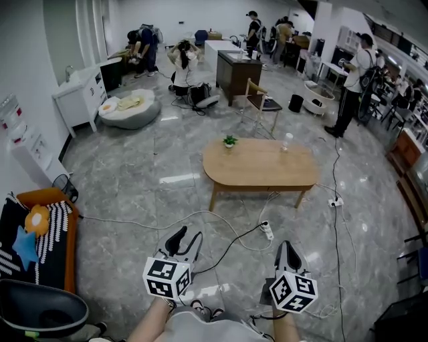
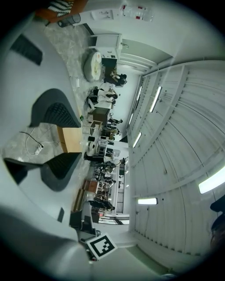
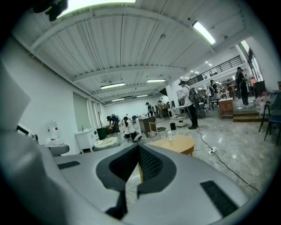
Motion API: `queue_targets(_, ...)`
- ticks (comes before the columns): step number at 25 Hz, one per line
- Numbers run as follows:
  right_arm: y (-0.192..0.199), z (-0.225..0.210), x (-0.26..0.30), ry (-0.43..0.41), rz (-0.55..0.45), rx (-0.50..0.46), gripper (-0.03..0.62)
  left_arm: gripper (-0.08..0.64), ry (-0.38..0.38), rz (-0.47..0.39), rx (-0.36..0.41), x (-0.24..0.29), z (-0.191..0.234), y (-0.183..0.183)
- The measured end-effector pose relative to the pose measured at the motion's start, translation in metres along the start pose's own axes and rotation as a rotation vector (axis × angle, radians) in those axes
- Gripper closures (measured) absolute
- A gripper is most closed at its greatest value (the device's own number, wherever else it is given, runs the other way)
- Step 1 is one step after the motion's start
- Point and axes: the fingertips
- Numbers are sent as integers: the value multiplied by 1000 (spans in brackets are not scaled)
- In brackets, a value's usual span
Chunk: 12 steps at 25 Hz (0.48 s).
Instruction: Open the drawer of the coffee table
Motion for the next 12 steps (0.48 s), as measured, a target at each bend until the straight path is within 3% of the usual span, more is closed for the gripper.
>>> queue_targets(12, 0, 5, 1, -10, -5, 6, 592, 256, 29, 8, -25, -4, 3, 5)
Point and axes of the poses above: the fingertips, and each gripper's own axes: x forward along the fingers, z to its left, y out of its underside, and after that the axes turned 11 degrees about x, right-handed
